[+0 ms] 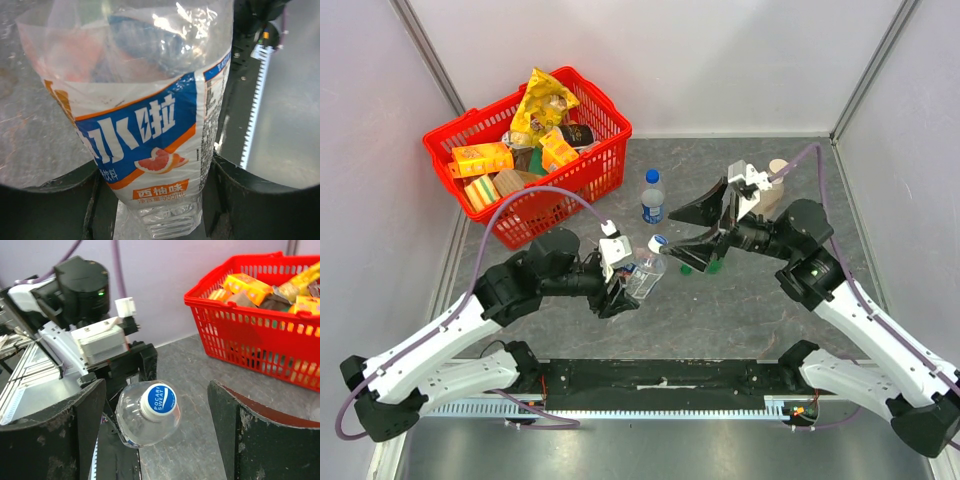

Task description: Unscrew the bottle caps

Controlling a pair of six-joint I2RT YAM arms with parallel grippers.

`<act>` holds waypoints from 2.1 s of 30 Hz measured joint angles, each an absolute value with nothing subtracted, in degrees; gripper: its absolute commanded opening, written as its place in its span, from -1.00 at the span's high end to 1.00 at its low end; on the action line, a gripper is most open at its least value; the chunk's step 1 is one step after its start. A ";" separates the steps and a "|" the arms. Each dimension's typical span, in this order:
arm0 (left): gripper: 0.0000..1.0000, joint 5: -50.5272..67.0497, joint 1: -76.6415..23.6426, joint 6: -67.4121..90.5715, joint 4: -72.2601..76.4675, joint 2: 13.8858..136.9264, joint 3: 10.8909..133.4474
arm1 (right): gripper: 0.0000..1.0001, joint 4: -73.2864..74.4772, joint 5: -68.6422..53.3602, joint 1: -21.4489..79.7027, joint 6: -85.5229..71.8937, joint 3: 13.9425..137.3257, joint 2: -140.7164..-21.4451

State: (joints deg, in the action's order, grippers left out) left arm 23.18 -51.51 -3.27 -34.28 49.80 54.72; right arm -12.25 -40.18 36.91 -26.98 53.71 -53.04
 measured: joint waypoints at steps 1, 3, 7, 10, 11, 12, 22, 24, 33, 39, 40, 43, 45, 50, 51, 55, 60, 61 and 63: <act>0.66 21.82 -51.51 -3.31 -34.35 49.74 54.65 | -0.76 -11.62 -38.87 36.91 -27.05 53.95 -53.47; 0.66 18.85 -51.51 -3.36 -34.50 49.74 54.46 | -0.77 -10.37 -36.29 36.91 -27.59 54.33 -54.57; 0.66 13.61 -51.51 -3.38 -35.35 50.22 53.65 | -0.78 -7.20 -30.85 36.91 -29.41 54.87 -56.58; 0.66 10.50 -51.51 -3.38 -36.32 51.07 53.01 | -0.77 -4.86 -27.51 36.91 -31.29 55.79 -58.54; 0.66 9.91 -51.51 -3.38 -36.58 51.37 52.82 | -0.76 -4.27 -26.83 36.91 -31.94 56.14 -59.29; 0.66 9.15 -51.51 -3.38 -36.82 51.64 52.66 | -0.75 -3.66 -26.13 36.91 -32.71 56.55 -60.27; 0.66 4.51 -51.51 -3.38 -37.54 54.15 52.31 | -0.45 0.14 -24.71 36.91 -38.28 57.32 -66.54; 0.66 4.10 -51.51 -3.38 -37.63 54.81 52.31 | -0.40 0.58 -24.77 36.93 -39.00 57.32 -66.74; 0.67 2.74 -51.51 -3.38 -37.63 56.88 52.31 | -0.28 0.62 -25.67 37.47 -41.39 56.88 -67.77; 0.67 2.46 -51.51 -3.38 -37.65 57.04 52.31 | -0.09 0.71 -25.96 37.67 -42.24 56.60 -69.71; 0.67 2.46 -51.51 -3.38 -37.65 57.04 52.31 | -0.04 0.69 -26.04 37.67 -42.41 56.58 -69.95; 0.67 2.42 -51.51 -3.38 -37.65 57.04 52.31 | 0.13 0.43 -26.72 37.67 -43.03 56.10 -70.24; 0.67 2.42 -51.51 -3.38 -37.85 57.04 52.29 | 0.20 -0.25 -27.46 37.67 -43.64 55.70 -70.24; 0.68 2.04 -51.51 -3.38 -38.41 57.04 52.21 | 0.79 -3.51 -28.77 37.50 -45.76 53.74 -70.26; 0.68 2.02 -51.51 -3.38 -38.70 57.04 52.18 | 0.97 -4.32 -29.06 37.50 -46.33 53.21 -70.26; 0.69 2.00 -51.51 -3.38 -39.11 57.04 52.14 | 1.00 -6.17 -29.69 37.39 -47.22 52.10 -70.26; 0.74 2.02 -51.51 -3.38 -39.35 56.99 52.14 | 1.00 -8.49 -30.57 37.26 -47.42 51.00 -70.22; 0.75 2.07 -51.51 -3.38 -39.40 56.97 52.14 | 1.00 -9.26 -31.03 37.21 -47.37 50.68 -70.22; 0.78 2.46 -51.51 -3.38 -39.48 56.69 52.14 | 1.00 -10.35 -31.68 37.10 -47.29 50.17 -70.04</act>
